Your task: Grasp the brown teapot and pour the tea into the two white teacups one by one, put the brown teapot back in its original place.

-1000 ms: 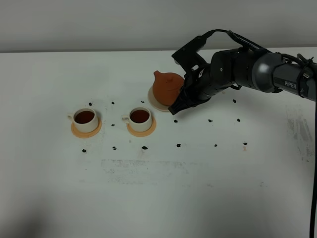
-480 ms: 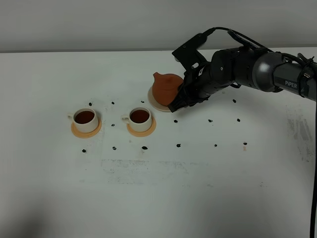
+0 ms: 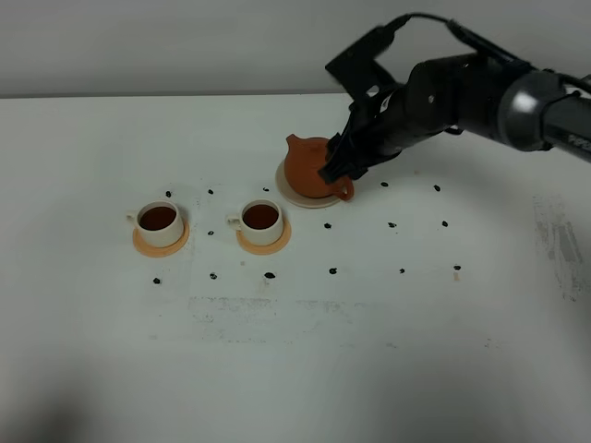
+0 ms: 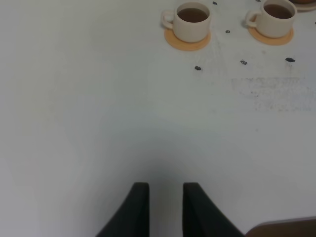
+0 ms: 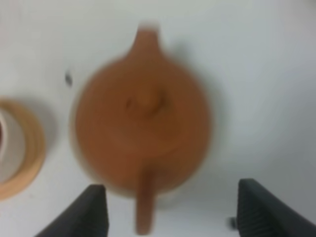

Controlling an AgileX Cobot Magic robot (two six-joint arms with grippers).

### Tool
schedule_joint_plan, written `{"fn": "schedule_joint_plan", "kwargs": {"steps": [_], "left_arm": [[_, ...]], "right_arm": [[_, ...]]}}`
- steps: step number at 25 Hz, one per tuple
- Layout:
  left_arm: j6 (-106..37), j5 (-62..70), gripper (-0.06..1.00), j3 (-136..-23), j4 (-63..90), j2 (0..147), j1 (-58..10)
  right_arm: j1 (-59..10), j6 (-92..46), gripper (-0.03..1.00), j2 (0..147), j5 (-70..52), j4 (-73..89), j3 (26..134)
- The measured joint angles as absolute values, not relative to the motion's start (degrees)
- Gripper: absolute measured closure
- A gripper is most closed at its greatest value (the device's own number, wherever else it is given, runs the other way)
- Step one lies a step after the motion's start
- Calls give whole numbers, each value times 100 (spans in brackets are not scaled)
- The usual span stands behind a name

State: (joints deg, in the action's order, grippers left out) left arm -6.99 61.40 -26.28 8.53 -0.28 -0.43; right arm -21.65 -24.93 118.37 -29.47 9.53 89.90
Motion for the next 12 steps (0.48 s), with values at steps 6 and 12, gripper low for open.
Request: {"fn": "schedule_joint_plan", "kwargs": {"steps": [6, 12], "left_arm": [[-699, 6140, 78, -2628, 853, -28, -43], [-699, 6140, 78, -2628, 853, -28, -43]], "right_arm": [[-1748, -2493, 43, 10552, -2982, 95, 8484], [-1197, -2493, 46, 9049, -3588, -819, 7427]]}}
